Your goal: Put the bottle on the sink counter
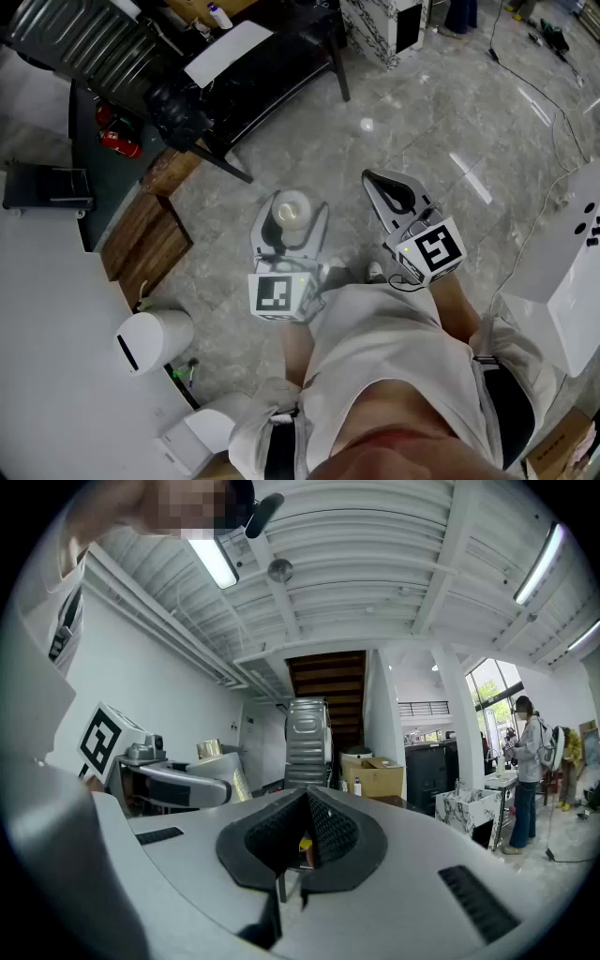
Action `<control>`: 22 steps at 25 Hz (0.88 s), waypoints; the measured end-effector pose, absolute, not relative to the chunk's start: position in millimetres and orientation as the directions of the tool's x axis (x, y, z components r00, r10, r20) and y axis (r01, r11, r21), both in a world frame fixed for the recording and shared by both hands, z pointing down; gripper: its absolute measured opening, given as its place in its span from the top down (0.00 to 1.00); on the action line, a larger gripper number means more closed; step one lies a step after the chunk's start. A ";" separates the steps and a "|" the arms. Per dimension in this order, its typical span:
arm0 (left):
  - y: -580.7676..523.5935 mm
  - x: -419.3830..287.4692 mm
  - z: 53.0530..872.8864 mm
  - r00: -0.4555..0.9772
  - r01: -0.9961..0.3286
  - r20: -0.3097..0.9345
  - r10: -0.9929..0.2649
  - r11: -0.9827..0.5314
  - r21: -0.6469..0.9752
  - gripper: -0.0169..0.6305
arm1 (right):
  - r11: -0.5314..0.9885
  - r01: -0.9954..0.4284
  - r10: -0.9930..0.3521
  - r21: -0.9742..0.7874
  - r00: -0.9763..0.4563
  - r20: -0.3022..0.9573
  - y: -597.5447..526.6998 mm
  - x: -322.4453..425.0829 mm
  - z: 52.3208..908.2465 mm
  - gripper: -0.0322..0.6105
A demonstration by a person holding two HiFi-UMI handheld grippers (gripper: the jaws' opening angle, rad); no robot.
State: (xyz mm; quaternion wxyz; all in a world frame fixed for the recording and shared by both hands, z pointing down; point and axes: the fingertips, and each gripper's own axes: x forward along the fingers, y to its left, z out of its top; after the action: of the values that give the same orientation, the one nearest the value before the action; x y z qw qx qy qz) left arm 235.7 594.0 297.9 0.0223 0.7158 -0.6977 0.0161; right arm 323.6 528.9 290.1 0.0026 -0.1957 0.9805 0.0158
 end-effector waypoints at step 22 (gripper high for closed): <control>557.5 226.8 305.5 0.022 -0.999 0.068 -0.997 -0.019 0.042 0.47 | 0.935 -0.353 -0.354 0.040 -0.935 0.013 501.1 303.5 300.8 0.95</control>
State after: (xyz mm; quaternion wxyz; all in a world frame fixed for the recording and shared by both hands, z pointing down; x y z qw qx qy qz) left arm 226.8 557.5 305.5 0.0390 0.7136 -0.6994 0.0097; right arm 303.5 501.1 300.8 -0.0099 -0.1796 0.9835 0.0188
